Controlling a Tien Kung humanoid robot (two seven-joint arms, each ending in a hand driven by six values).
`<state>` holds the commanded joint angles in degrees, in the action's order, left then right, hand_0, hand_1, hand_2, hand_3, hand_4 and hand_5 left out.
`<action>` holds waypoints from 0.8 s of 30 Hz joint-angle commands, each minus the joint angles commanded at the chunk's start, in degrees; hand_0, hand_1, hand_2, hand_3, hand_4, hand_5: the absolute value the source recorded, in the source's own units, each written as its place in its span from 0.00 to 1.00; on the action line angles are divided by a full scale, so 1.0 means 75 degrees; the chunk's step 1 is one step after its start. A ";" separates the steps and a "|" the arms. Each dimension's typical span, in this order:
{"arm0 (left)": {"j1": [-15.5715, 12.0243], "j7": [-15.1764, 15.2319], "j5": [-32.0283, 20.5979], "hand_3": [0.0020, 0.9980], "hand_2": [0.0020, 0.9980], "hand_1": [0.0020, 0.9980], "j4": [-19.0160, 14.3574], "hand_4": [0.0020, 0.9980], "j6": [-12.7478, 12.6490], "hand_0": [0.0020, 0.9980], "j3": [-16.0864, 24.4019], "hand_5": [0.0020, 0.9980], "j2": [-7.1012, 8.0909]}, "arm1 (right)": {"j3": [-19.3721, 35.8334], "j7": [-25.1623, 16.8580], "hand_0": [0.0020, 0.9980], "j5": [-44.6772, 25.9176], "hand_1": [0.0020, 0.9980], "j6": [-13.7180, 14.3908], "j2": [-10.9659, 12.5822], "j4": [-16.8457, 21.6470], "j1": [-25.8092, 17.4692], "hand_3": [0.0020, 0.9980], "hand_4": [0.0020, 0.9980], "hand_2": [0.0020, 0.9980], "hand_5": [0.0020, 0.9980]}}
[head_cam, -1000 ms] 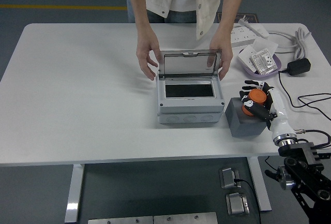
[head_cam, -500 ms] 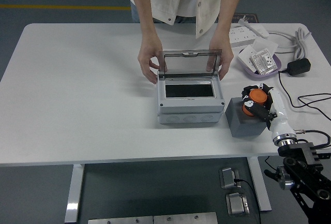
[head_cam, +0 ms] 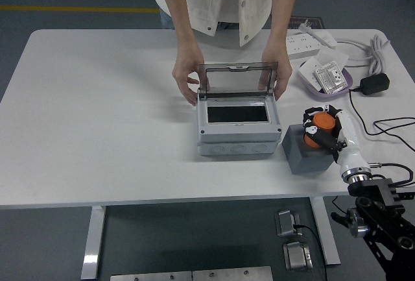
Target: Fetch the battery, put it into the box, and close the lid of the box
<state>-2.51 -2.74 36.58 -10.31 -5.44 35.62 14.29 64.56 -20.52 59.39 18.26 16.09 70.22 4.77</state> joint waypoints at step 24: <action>0.0005 -0.0015 0.0094 0.54 0.55 0.60 0.0000 0.39 -0.0037 0.46 0.0115 0.00 0.0035 | -0.0235 0.0854 0.15 0.1077 0.20 0.0240 0.0563 0.0304 0.1127 0.22 0.00 0.25 0.00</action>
<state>-2.48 -2.85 37.28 -10.31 -5.71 36.48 14.56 62.80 -14.12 67.46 20.05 20.31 72.50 13.22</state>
